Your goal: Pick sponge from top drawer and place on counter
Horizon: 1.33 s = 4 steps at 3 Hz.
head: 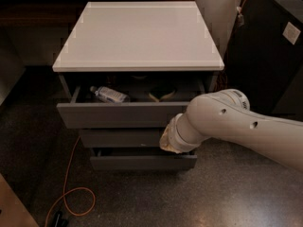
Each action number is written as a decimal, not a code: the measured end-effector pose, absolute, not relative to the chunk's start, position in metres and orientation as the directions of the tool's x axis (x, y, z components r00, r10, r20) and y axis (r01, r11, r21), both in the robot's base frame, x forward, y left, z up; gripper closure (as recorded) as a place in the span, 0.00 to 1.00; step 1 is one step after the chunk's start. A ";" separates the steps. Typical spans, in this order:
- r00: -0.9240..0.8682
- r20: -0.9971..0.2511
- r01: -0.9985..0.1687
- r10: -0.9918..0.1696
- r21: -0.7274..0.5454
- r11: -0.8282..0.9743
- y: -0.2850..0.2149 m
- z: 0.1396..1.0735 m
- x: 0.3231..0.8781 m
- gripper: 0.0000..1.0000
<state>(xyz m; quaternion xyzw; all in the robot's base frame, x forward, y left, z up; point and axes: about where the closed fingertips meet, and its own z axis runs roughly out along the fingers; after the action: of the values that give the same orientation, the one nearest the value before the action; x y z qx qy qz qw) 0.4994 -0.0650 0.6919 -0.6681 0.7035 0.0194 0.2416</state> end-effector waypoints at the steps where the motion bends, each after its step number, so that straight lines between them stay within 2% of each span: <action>1: 0.014 -0.363 -0.950 -0.932 -0.295 0.101 -0.068 0.696 0.501 1.00; 4: 0.016 -0.378 -0.923 -0.926 -0.362 0.132 -0.099 0.734 0.629 1.00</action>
Offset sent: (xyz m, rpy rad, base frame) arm 0.1067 -0.0313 0.0505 0.0148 -0.0677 -0.0200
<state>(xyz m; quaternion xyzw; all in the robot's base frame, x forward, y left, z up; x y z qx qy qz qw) 0.6294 -0.0989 0.7343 -0.6587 0.7016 -0.0026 0.2719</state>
